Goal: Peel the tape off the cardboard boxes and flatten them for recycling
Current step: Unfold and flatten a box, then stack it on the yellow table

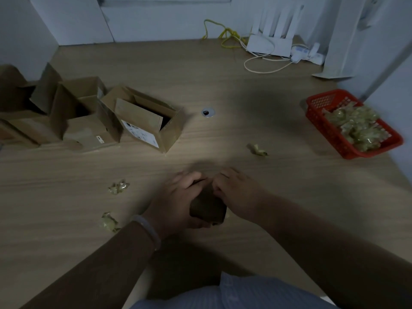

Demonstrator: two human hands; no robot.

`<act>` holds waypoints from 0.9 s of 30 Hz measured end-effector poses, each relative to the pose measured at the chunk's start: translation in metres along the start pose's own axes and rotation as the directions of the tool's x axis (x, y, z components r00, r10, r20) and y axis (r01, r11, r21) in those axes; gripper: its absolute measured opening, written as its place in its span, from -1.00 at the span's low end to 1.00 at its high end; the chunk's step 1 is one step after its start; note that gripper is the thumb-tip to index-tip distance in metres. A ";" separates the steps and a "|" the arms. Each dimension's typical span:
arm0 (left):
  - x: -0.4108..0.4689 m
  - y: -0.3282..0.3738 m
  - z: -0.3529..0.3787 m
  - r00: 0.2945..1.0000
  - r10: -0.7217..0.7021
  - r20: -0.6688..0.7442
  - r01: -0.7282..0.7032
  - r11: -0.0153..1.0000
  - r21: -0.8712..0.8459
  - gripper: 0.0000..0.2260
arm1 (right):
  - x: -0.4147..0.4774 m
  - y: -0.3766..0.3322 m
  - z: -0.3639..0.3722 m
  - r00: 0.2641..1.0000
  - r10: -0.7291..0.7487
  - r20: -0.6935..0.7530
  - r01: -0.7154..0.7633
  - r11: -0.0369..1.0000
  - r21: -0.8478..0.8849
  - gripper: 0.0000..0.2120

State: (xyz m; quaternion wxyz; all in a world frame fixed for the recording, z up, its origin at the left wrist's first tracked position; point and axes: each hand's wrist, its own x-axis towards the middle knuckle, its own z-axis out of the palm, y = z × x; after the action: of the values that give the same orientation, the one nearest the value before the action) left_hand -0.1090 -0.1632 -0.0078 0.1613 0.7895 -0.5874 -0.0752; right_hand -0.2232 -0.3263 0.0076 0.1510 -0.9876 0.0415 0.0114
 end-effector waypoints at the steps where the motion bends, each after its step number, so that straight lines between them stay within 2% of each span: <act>1: 0.000 0.000 -0.001 1.000 -0.007 -0.001 0.006 1.000 -0.014 -0.11 | -0.004 0.001 0.001 0.998 -0.033 -0.056 0.035 0.999 0.033 -0.87; 3: 0.000 -0.001 -0.003 1.000 -0.022 -0.003 0.022 0.999 -0.046 -0.12 | -0.013 0.003 0.002 0.986 -0.032 -0.163 0.054 0.990 0.131 -0.94; 8: -0.002 -0.002 -0.005 1.000 -0.017 0.008 0.018 0.998 -0.060 -0.14 | -0.034 0.010 0.014 0.949 0.238 -0.209 -0.132 0.897 0.421 -0.94; 10: -0.003 -0.003 -0.005 1.000 -0.023 0.000 0.023 0.998 -0.066 -0.13 | -0.038 0.018 0.017 0.912 0.378 -0.160 -0.249 0.819 0.517 -0.90; 13: -0.002 -0.003 -0.005 1.000 -0.026 -0.005 0.026 0.998 -0.060 -0.13 | -0.042 0.026 0.025 0.864 0.501 -0.044 -0.371 0.694 0.617 -0.84; 14: -0.002 -0.002 -0.005 0.999 -0.031 -0.009 0.031 0.998 -0.061 -0.12 | -0.043 0.025 0.028 0.837 0.548 0.001 -0.398 0.607 0.687 -0.84; 15: -0.001 -0.002 -0.005 0.999 -0.037 -0.015 0.036 0.997 -0.063 -0.12 | -0.043 0.023 0.031 0.795 0.603 0.066 -0.418 0.465 0.780 -0.82; 17: -0.001 -0.001 -0.004 0.999 -0.046 -0.018 0.044 0.997 -0.066 -0.12 | -0.043 0.015 0.037 0.706 0.663 0.250 -0.377 0.054 0.924 -0.82; 18: -0.001 -0.001 -0.004 0.999 -0.048 -0.015 0.047 0.997 -0.066 -0.12 | -0.042 0.012 0.038 0.674 0.661 0.331 -0.326 -0.136 0.935 -0.83; 19: -0.002 -0.001 -0.003 0.999 -0.050 -0.011 0.050 0.997 -0.064 -0.12 | -0.042 0.011 0.037 0.653 0.654 0.383 -0.275 -0.266 0.924 -0.84; 20: -0.002 -0.001 -0.002 0.999 -0.052 -0.009 0.051 0.997 -0.062 -0.12 | -0.042 0.009 0.036 0.644 0.649 0.405 -0.228 -0.343 0.911 -0.85; 21: -0.002 -0.001 -0.001 0.999 -0.052 -0.010 0.051 0.997 -0.056 -0.12 | -0.042 0.008 0.034 0.650 0.646 0.400 -0.197 -0.365 0.910 -0.86; 22: -0.002 -0.001 -0.001 0.999 -0.047 -0.016 0.046 0.998 -0.048 -0.13 | -0.041 0.007 0.033 0.663 0.650 0.372 -0.199 -0.326 0.924 -0.86; 25: -0.004 0.003 0.001 0.996 -0.019 -0.088 0.016 0.999 -0.030 -0.18 | -0.036 0.002 0.029 0.703 0.671 0.237 -0.308 -0.014 0.951 -0.90; 27: -0.006 0.008 0.003 0.985 -0.044 -0.166 0.036 0.998 -0.052 -0.21 | -0.031 -0.001 0.022 0.714 0.686 0.141 -0.310 0.130 0.942 -0.91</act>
State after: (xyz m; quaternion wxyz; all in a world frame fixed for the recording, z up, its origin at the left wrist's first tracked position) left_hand -0.1188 -0.1599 -0.0080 0.2278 0.8004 -0.5539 -0.0264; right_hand -0.2540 -0.3165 -0.0126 0.6583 -0.6263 0.3975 -0.1279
